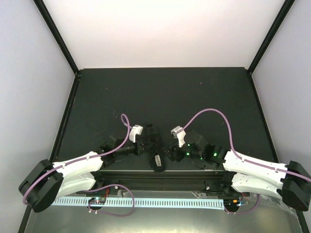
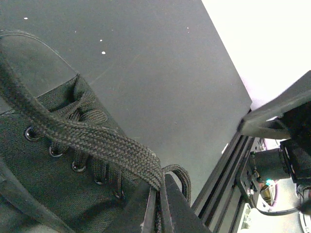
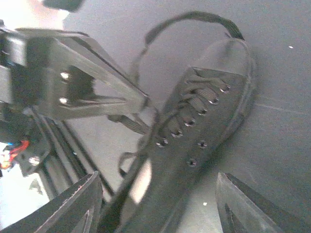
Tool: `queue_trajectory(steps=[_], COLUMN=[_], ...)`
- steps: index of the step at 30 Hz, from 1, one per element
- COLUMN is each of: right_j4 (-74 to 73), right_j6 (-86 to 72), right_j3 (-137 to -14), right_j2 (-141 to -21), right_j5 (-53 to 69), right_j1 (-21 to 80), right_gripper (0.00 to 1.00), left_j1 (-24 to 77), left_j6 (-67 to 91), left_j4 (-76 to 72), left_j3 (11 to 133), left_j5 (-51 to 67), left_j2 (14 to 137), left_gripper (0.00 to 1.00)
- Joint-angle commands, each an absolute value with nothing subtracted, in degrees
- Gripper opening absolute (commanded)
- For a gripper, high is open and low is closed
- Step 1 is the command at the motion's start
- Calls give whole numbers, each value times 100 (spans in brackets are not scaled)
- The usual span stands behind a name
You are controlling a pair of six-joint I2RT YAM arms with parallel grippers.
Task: Tie the shoes
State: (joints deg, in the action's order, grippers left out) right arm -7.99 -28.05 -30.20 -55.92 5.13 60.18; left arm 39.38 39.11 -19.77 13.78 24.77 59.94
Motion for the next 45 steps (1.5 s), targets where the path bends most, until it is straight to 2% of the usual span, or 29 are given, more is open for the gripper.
queue_trajectory(steps=[1,6,15,21,24,25,31,41,43,45], right_j4=[-106,680,1333,1478,1603,1633,1642,1869,1747,1476], right_j6=[-3069,-3121,-3019,-2965,-2937,-2912,-2818,-3077,-3066,-3002], right_j3=[-2763,-2742,-3037,-3206,-3161,-3152,-3251,-3429,-3445,-3430], right_j2=[-5832,-6536,-7456,-7891,-7855,-7831,-7835,-8683,-8578,-8313], right_j5=[630,1252,1313,1393,1555,1641,2100,1756,1620,1450], right_j1=[5798,5794,5799,5800,5801,5796,6065,6260,6262,6266], right_gripper=[64,62,44,22,5,2,2,2,8,19], left_j1=[3876,3872,3870,3858,3859,3859,3859,3859,3861,3862], left_j6=[3835,3850,3883,3883,3889,3901,3966,4021,4004,3984], left_j4=[-2085,-2082,-2149,-2161,-2190,-2205,-2270,-2403,-2383,-2359], left_j3=[1380,1389,1389,1380,1363,1362,1362,1336,1336,1320], left_j5=[2433,2452,2461,2470,2461,2455,2426,2520,2536,2538], left_j2=[5852,5828,5874,5905,5914,5915,5933,5996,5974,5929], left_gripper=[2,2,2,1,1,1,1,1,2,2])
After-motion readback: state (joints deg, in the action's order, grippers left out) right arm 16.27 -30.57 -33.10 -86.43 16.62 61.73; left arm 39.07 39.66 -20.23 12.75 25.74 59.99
